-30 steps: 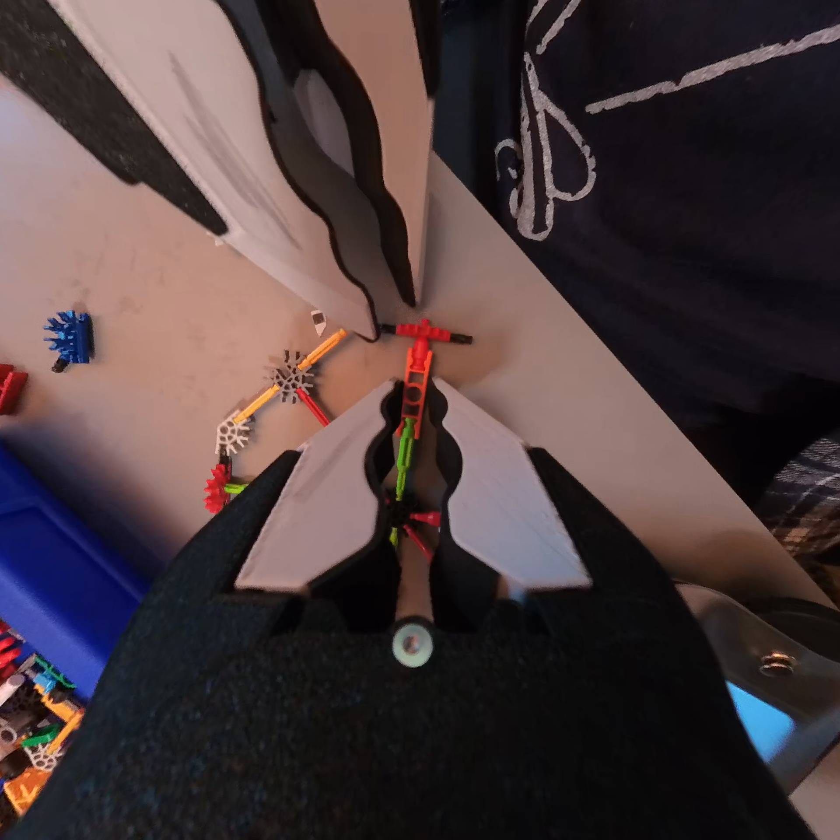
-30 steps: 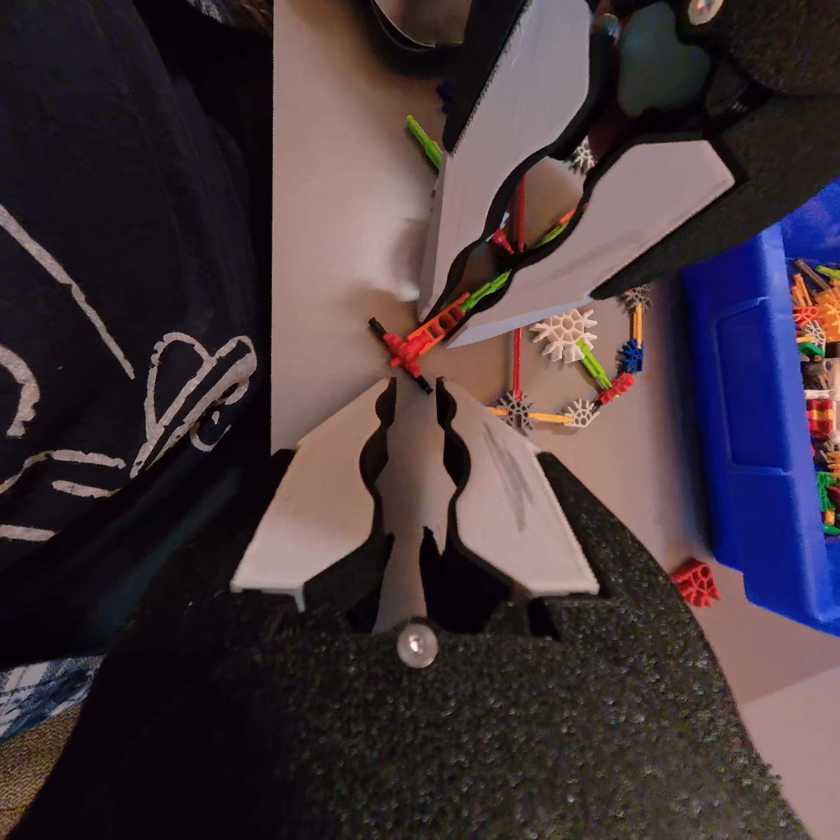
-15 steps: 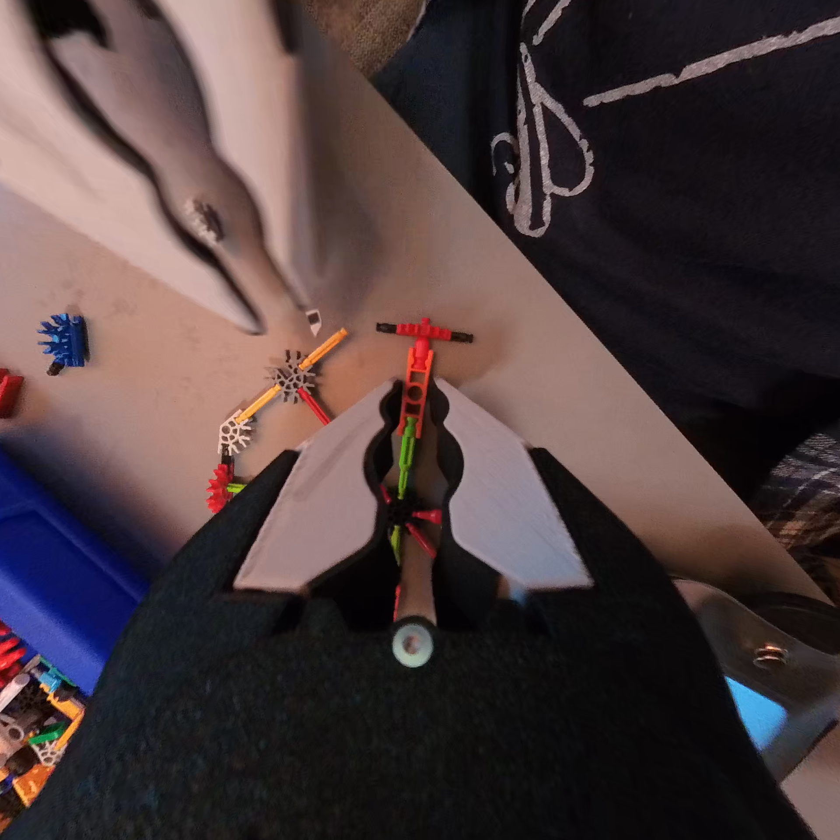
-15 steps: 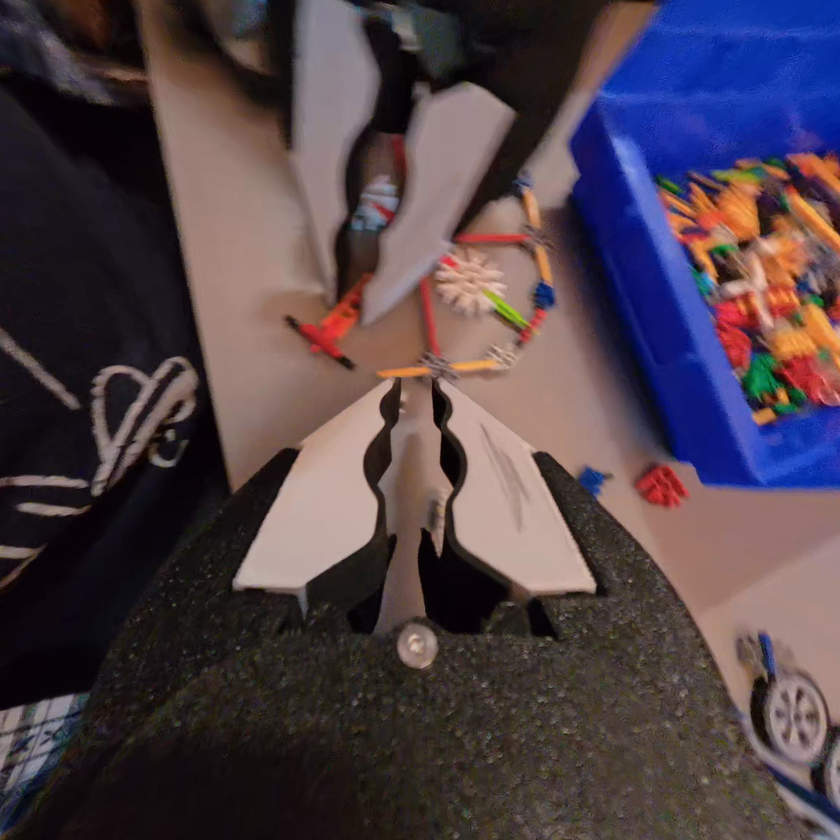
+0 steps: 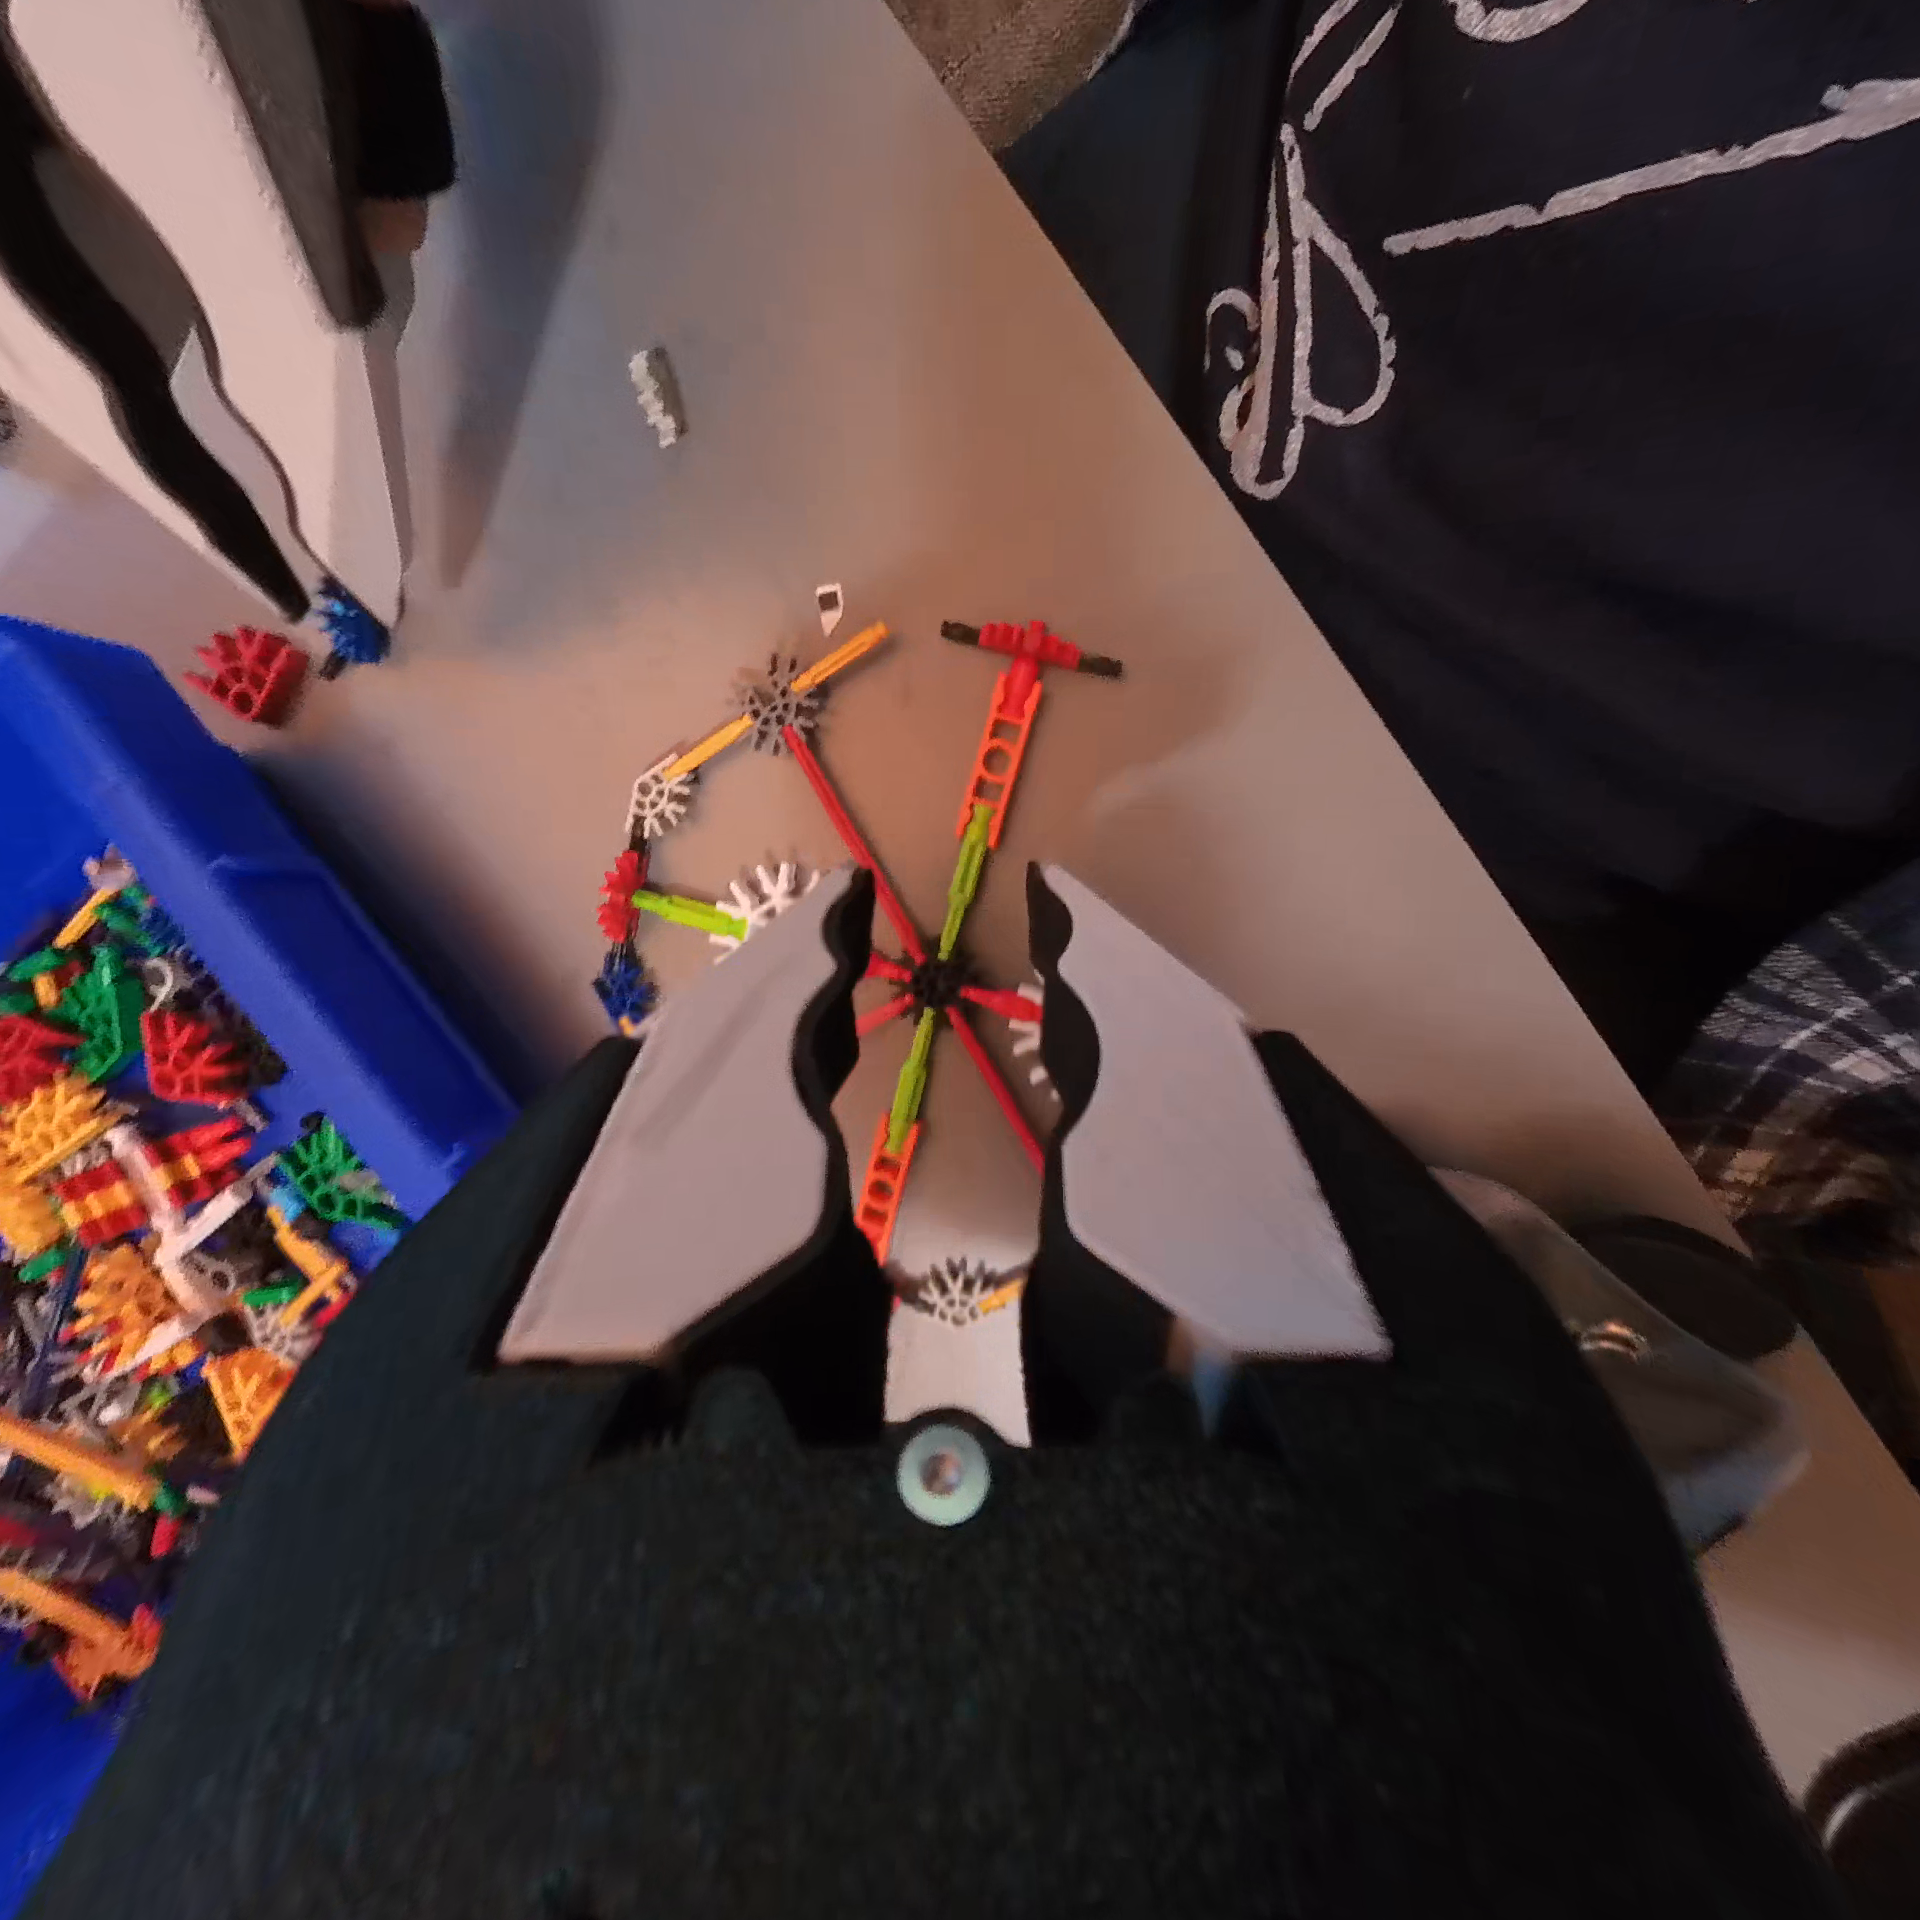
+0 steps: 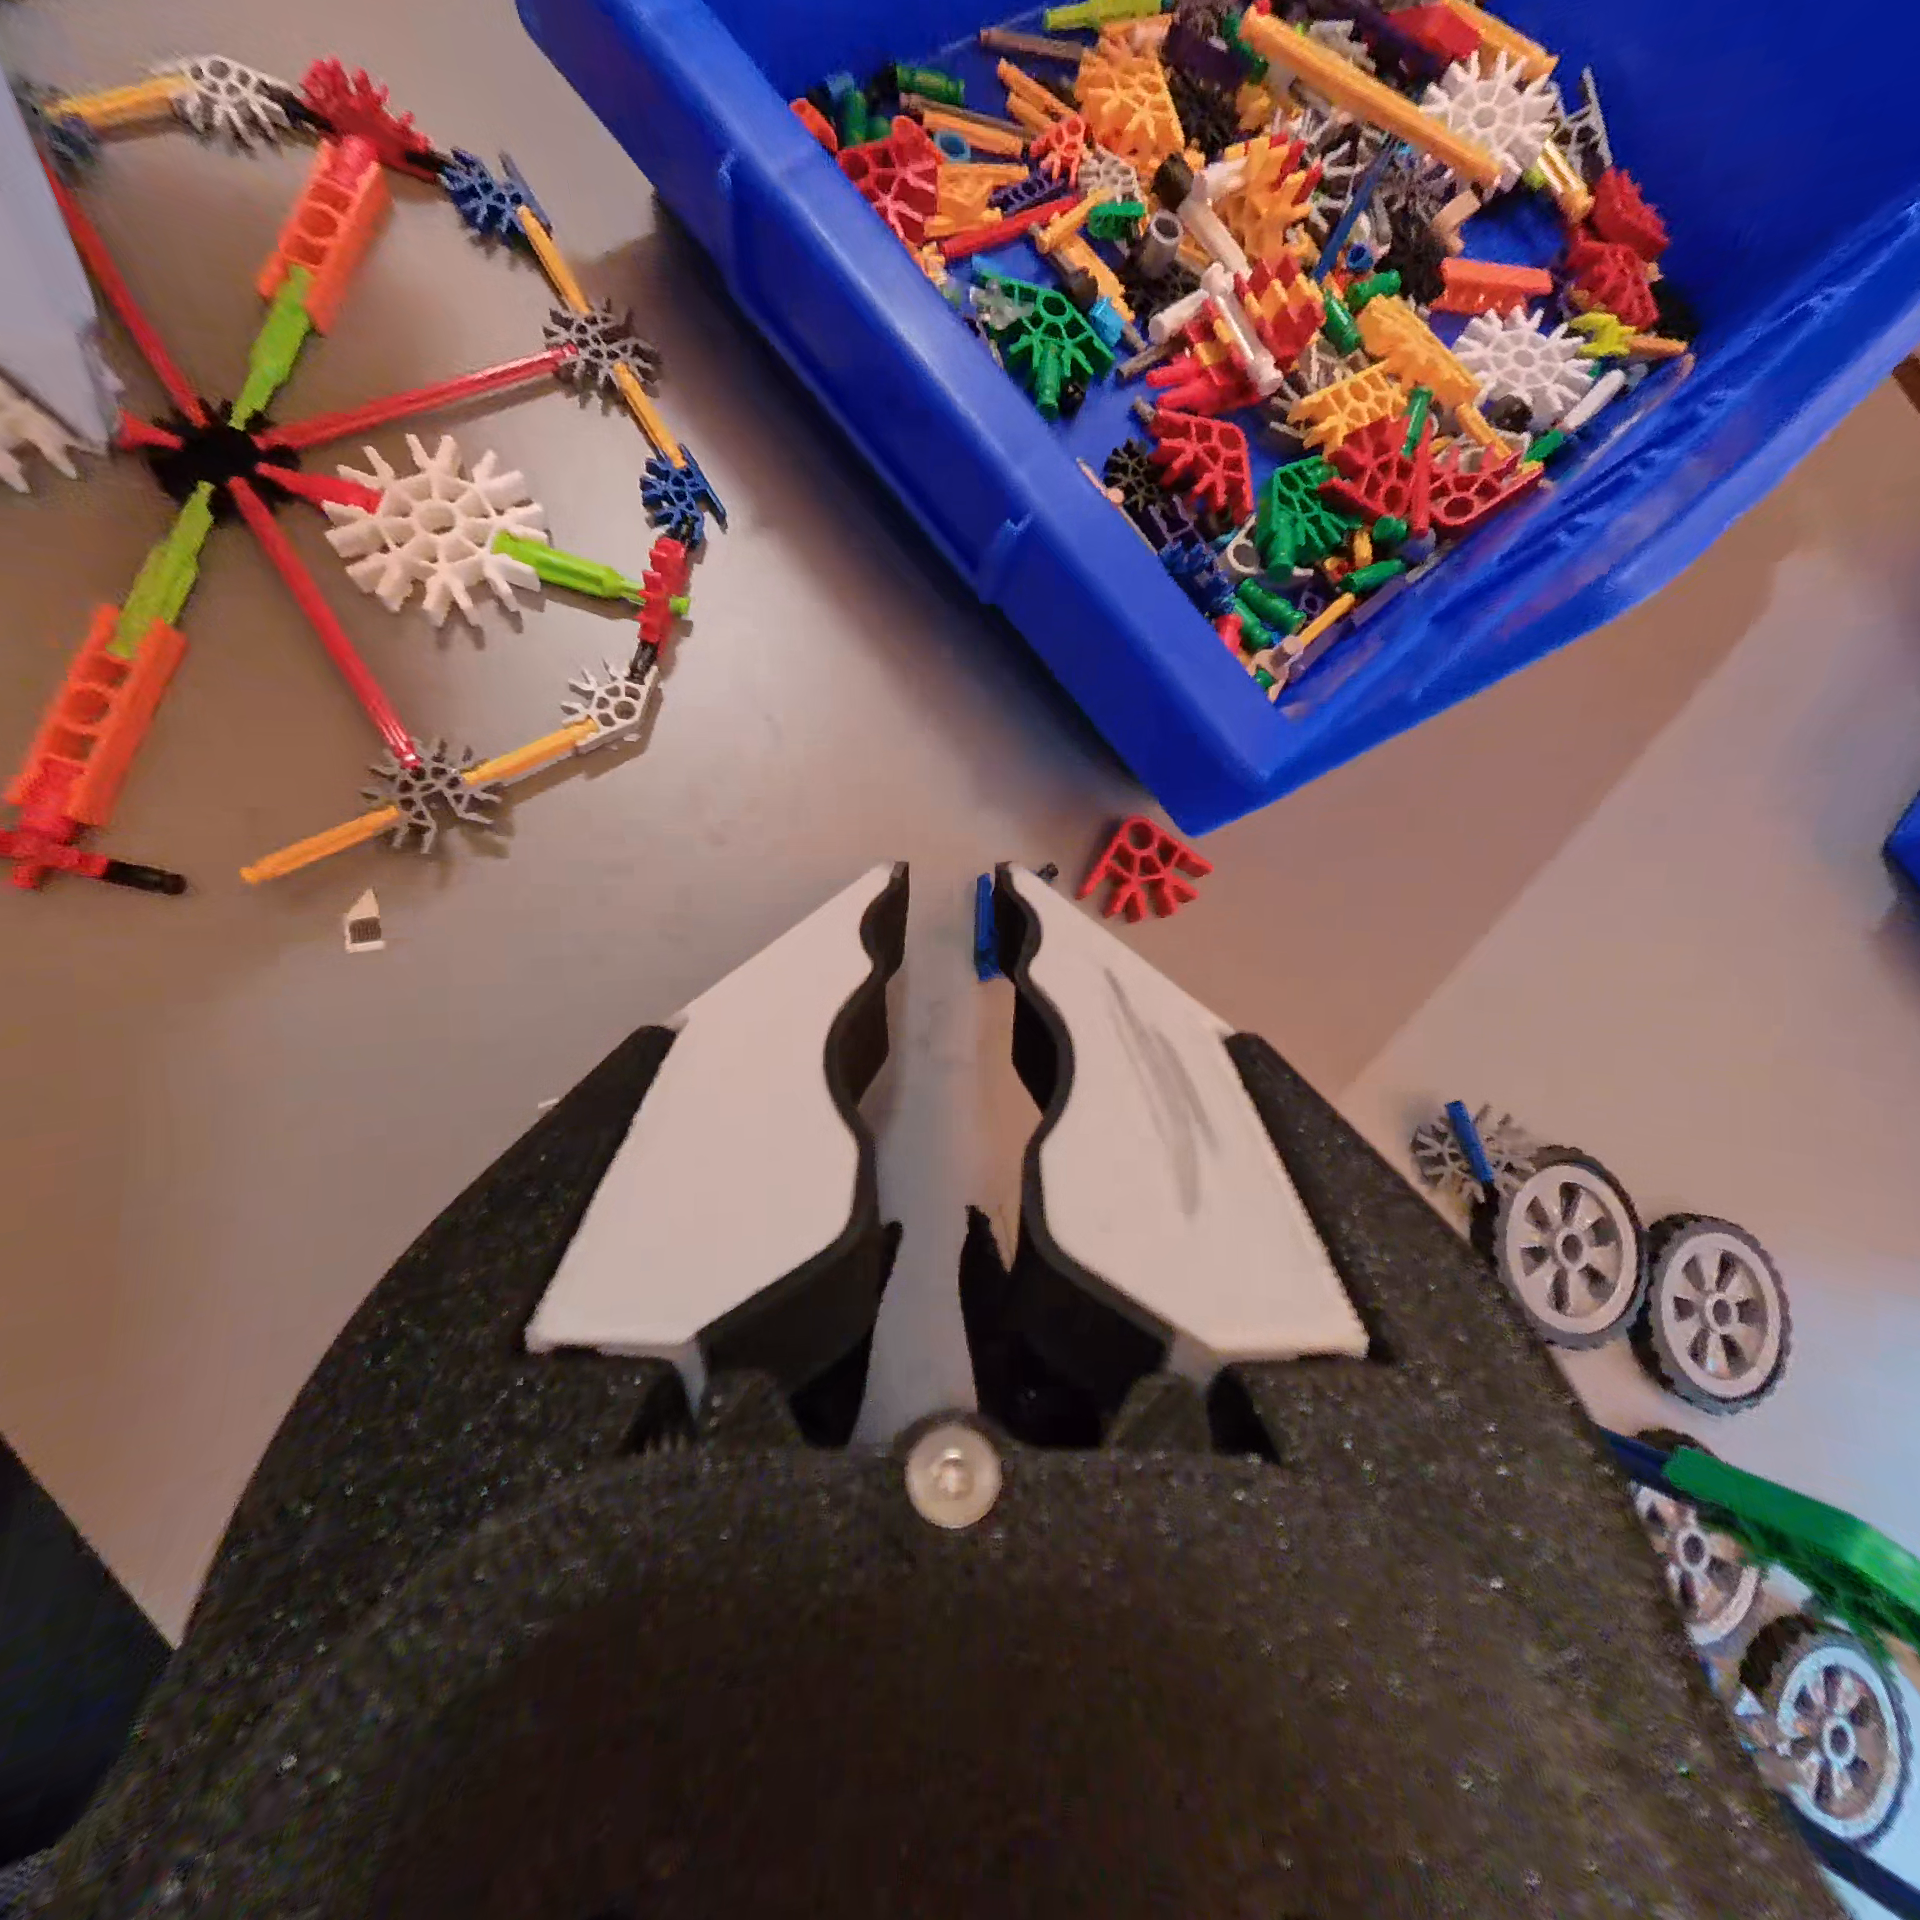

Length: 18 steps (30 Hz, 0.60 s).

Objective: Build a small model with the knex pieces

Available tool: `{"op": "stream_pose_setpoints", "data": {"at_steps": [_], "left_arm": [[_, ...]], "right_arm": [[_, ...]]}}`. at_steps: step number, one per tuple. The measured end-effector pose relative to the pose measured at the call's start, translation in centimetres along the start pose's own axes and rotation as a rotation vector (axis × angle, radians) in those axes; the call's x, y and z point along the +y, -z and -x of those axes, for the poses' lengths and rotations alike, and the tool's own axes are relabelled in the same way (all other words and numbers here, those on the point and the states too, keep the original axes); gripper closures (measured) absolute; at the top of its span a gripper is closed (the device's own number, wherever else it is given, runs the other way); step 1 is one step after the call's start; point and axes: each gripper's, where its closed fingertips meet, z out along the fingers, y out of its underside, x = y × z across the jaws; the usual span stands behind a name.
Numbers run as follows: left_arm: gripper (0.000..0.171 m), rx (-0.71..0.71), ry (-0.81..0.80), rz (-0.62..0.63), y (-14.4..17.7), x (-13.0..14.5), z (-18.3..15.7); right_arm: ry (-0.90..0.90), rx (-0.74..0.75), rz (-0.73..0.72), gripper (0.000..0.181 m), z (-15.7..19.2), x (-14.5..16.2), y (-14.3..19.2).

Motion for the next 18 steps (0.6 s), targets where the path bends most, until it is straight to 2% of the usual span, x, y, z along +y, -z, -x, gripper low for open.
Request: {"op": "stream_pose_setpoints", "data": {"at_steps": [5, 8, 14, 18], "left_arm": [[0.143, -0.060, 0.031, 0.004, 1.8, 1.0, 0.7], [0.143, -0.100, 0.050, 0.002, 3.0, 1.5, 1.5], [0.145, -0.156, 0.082, 0.022, 5.1, 2.6, 2.3], [0.146, -0.146, 0.122, 0.050, 5.6, 3.5, 1.5]], "right_arm": [[-0.007, 0.027, 0.044, 0.164, -1.1, 1.1, -0.3], [0.008, 0.012, 0.069, 0.177, -0.8, 1.7, -0.8], [0.008, -0.002, 0.075, 0.178, -0.3, 1.8, -0.4], [0.005, 0.015, 0.084, 0.161, -0.5, 1.9, 0.0]]}}
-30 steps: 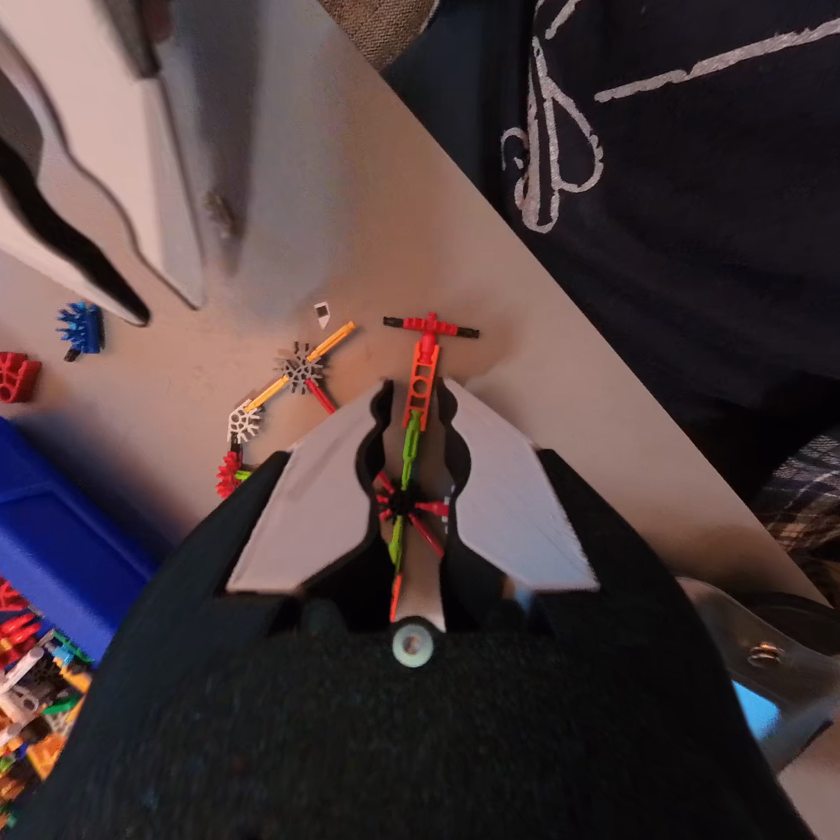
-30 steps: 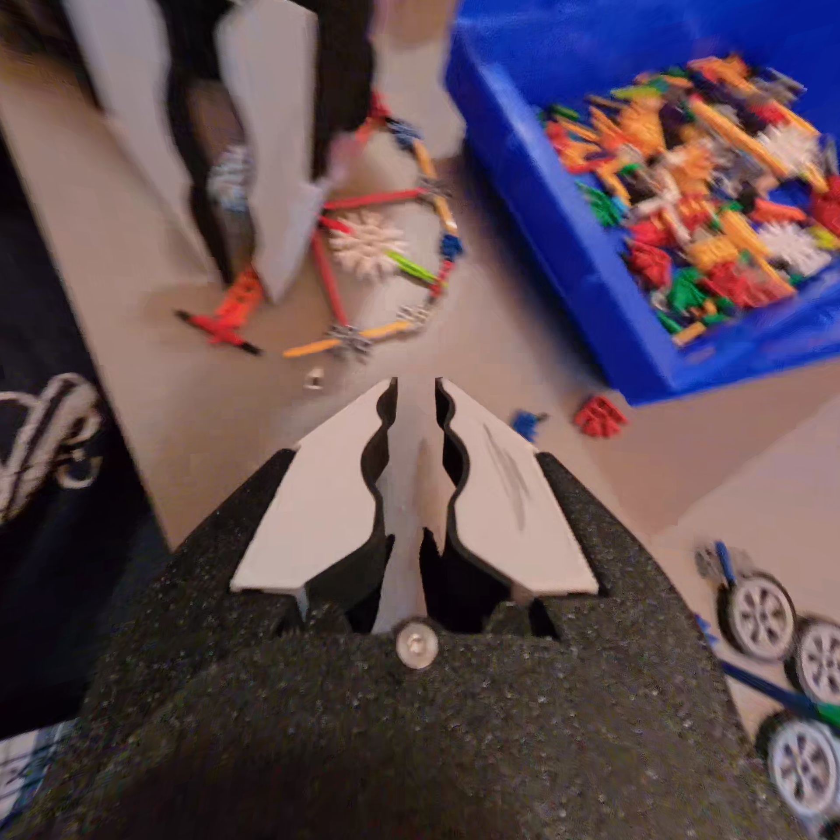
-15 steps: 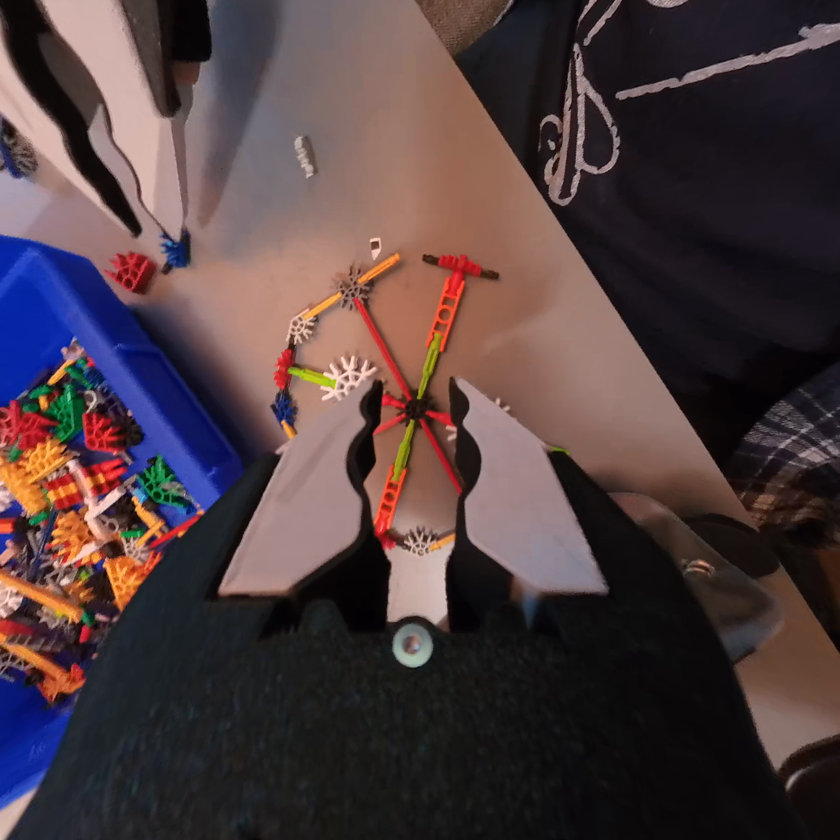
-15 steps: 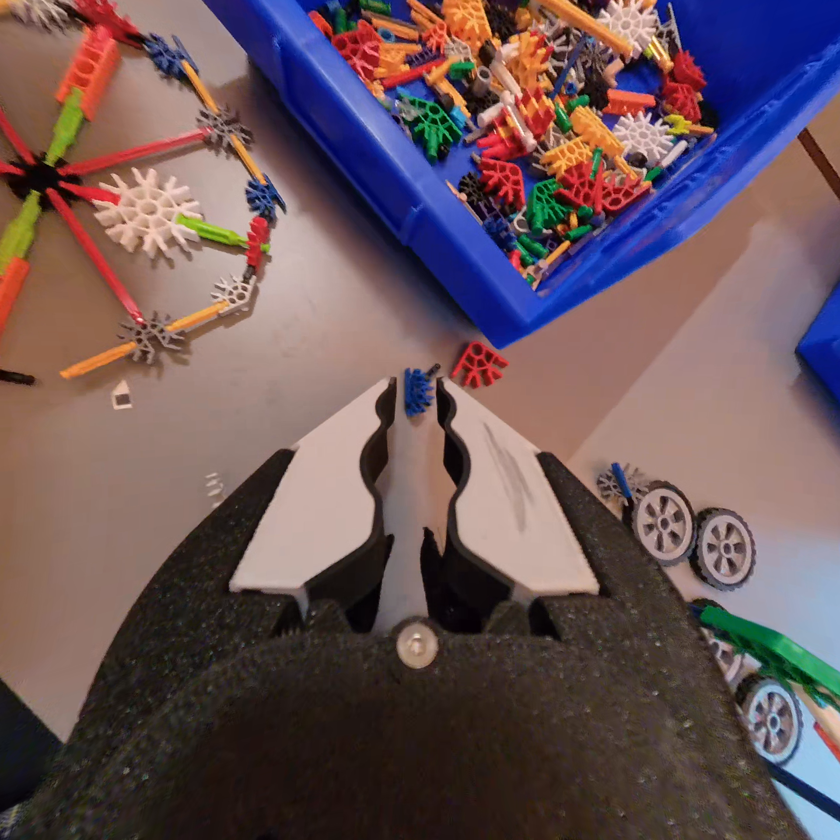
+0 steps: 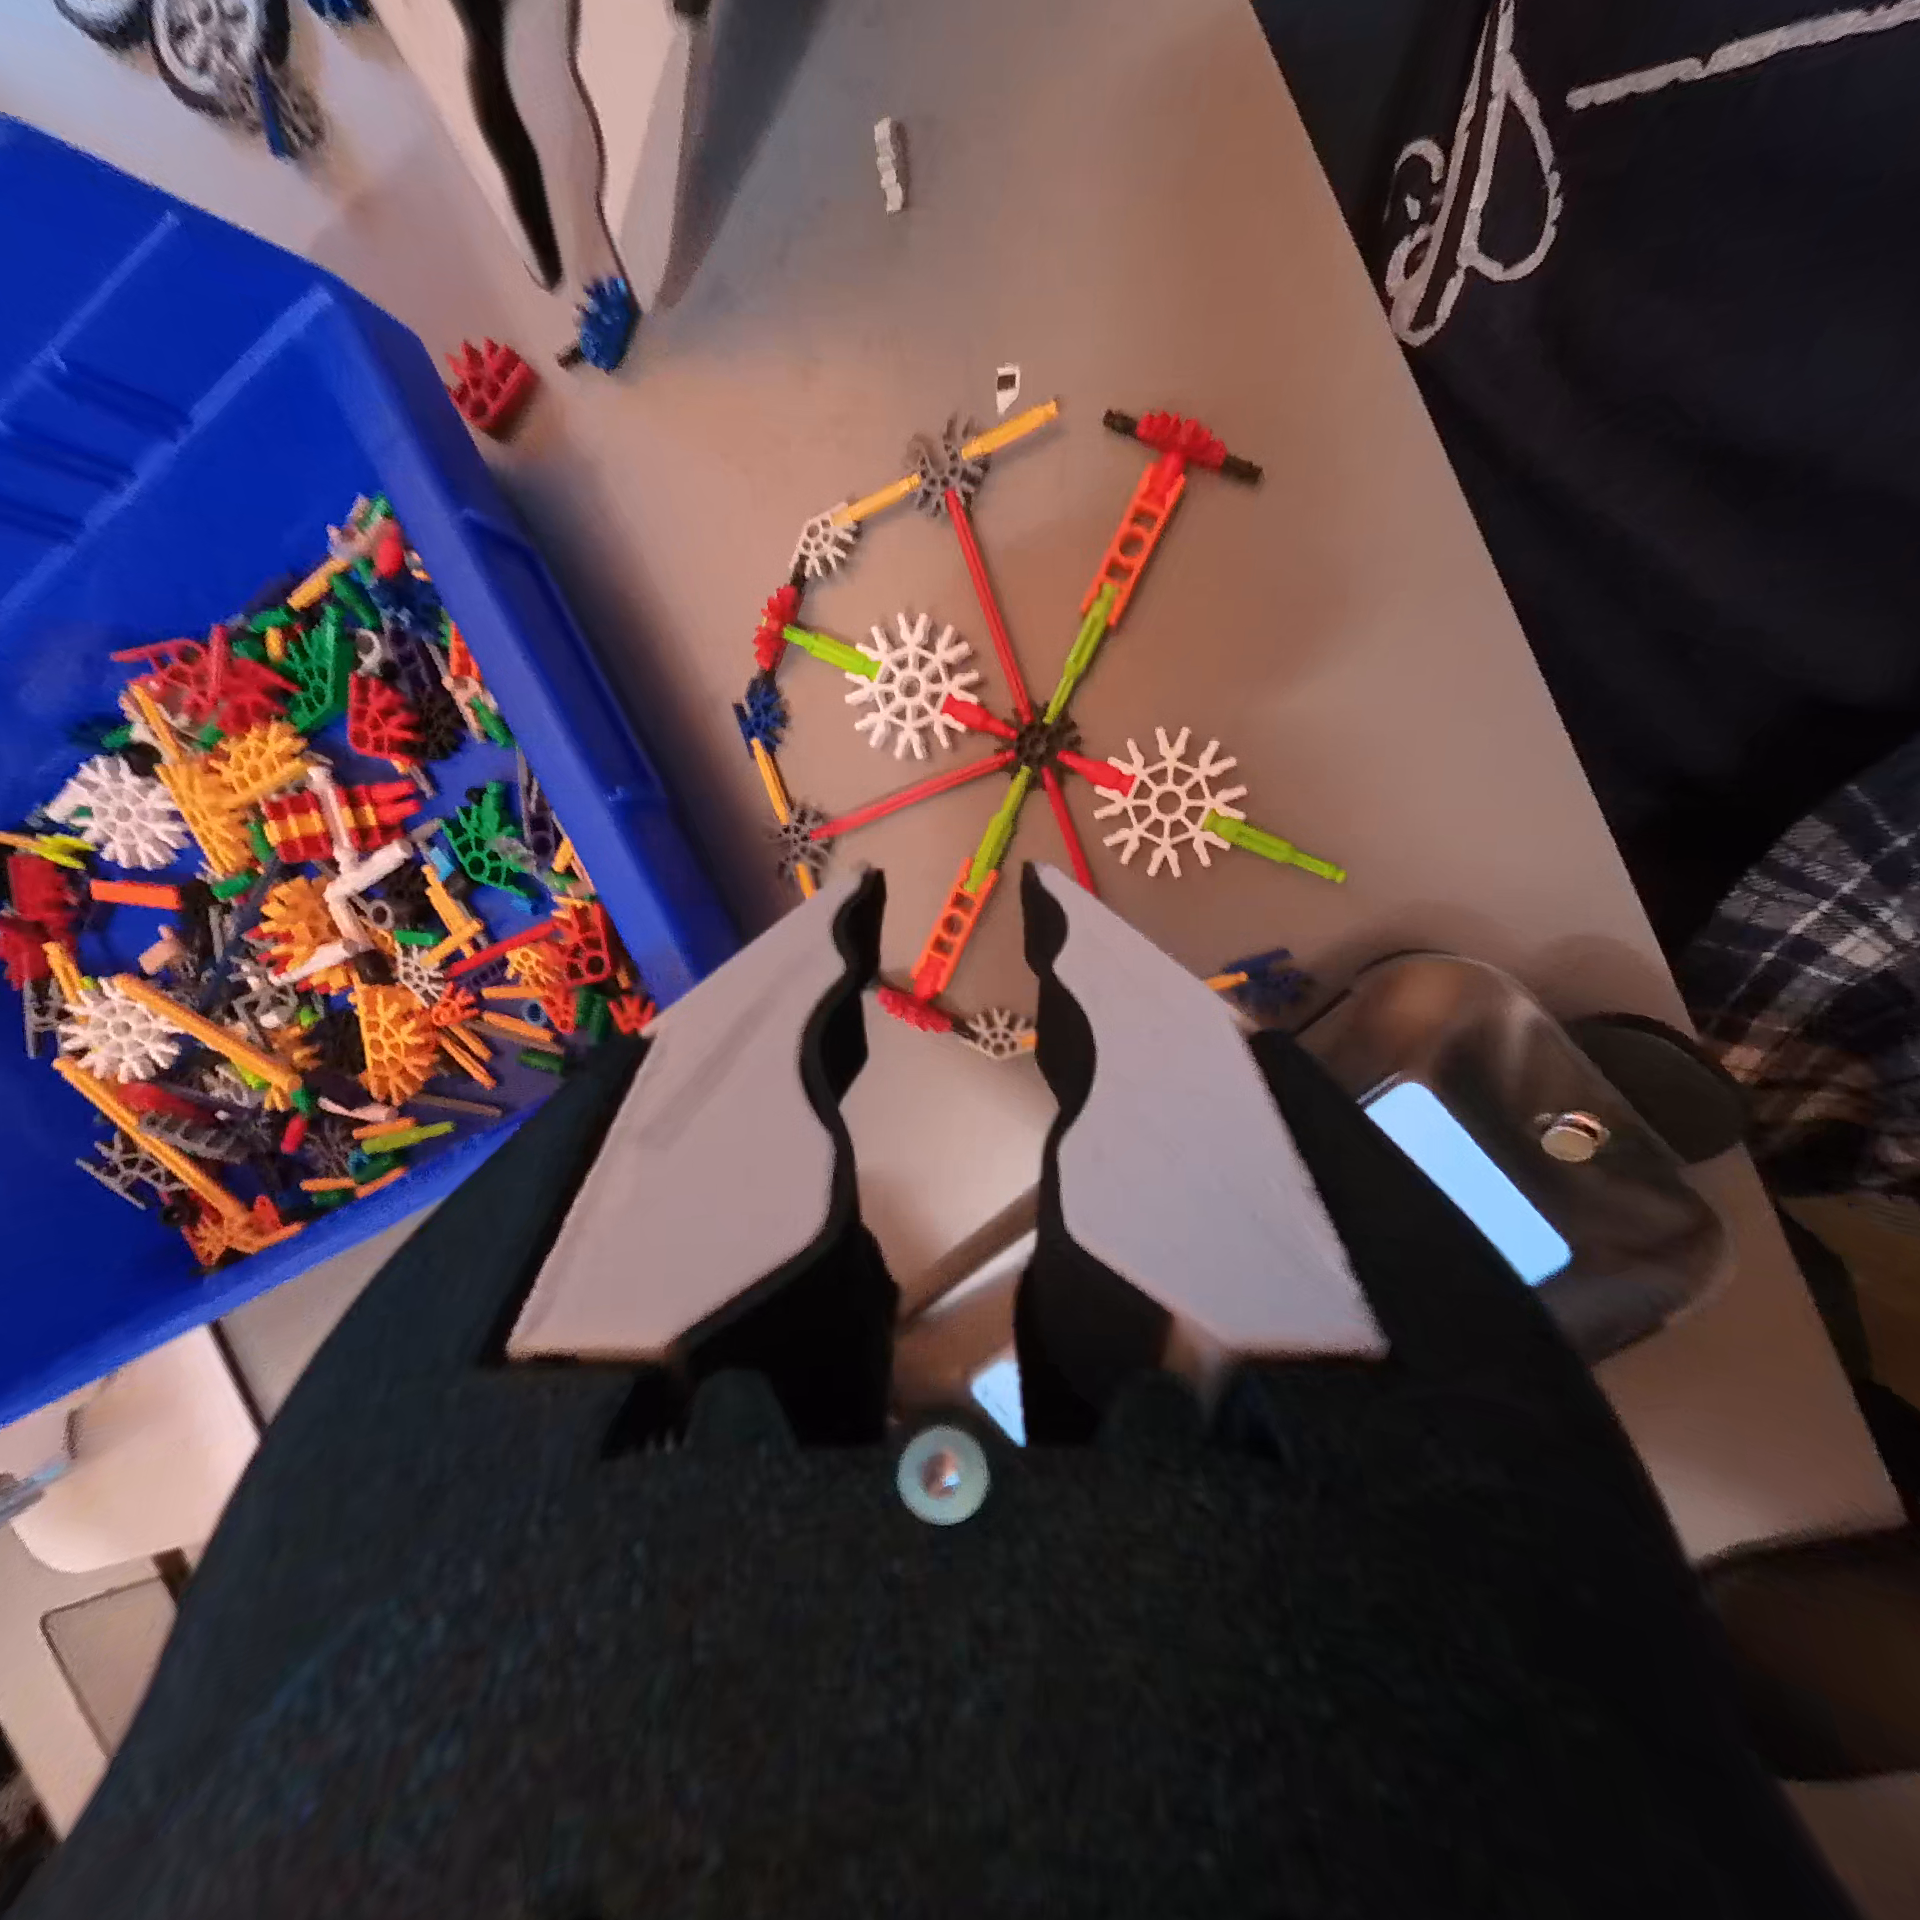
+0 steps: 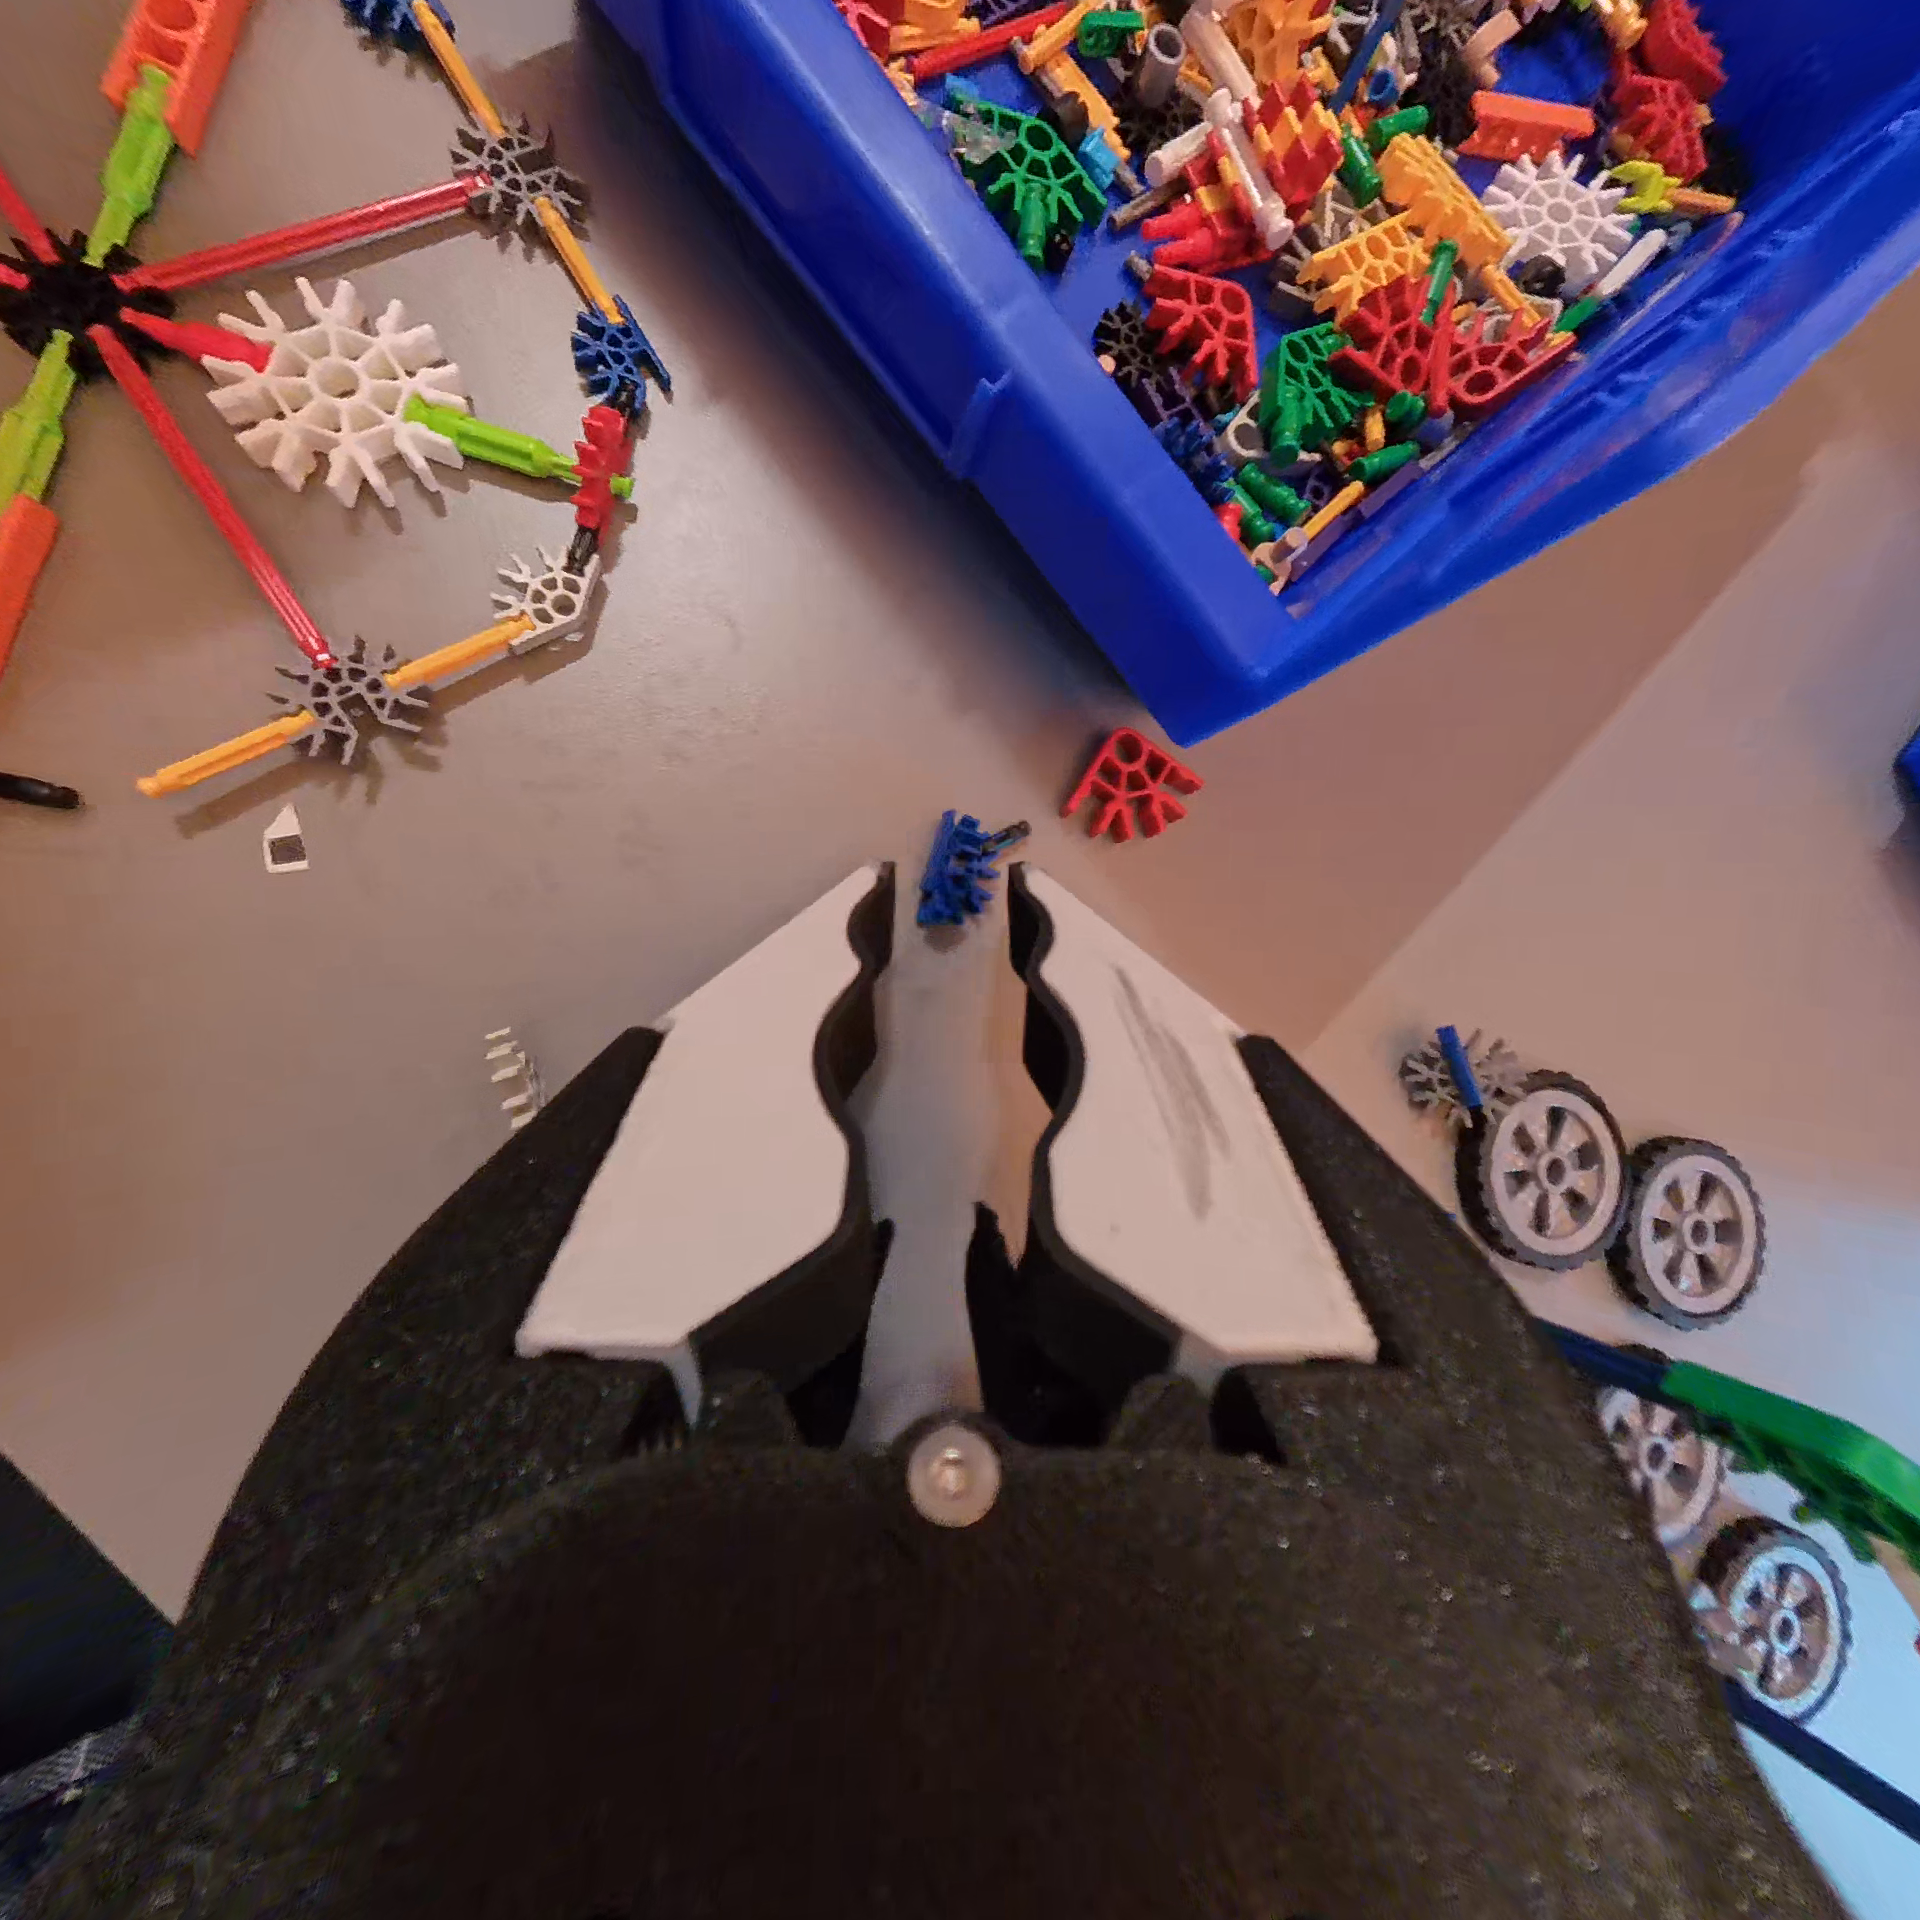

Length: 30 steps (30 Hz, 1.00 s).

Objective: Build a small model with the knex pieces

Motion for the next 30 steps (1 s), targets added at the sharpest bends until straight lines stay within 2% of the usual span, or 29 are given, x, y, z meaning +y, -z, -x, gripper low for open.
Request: {"op": "stream_pose_setpoints", "data": {"at_steps": [6, 14, 26, 30], "left_arm": [[0.146, 0.026, 0.021, 0.078, -1.4, 1.9, -1.3], [0.151, 0.065, 0.050, 0.105, -3.4, 2.7, -1.7], [0.161, 0.094, 0.009, 0.136, -6.2, 2.8, -1.2], [0.160, 0.059, 0.018, 0.127, -5.5, 2.4, -0.4]], "right_arm": [[0.039, 0.017, -0.046, 0.160, 0.6, -1.6, 1.5], [0.119, -0.096, -0.143, 0.160, 5.0, -5.5, 1.9], [0.135, -0.168, -0.146, 0.160, 6.6, -6.1, 1.0], [0.148, -0.218, -0.136, 0.160, 7.6, -6.6, 0.1]]}}
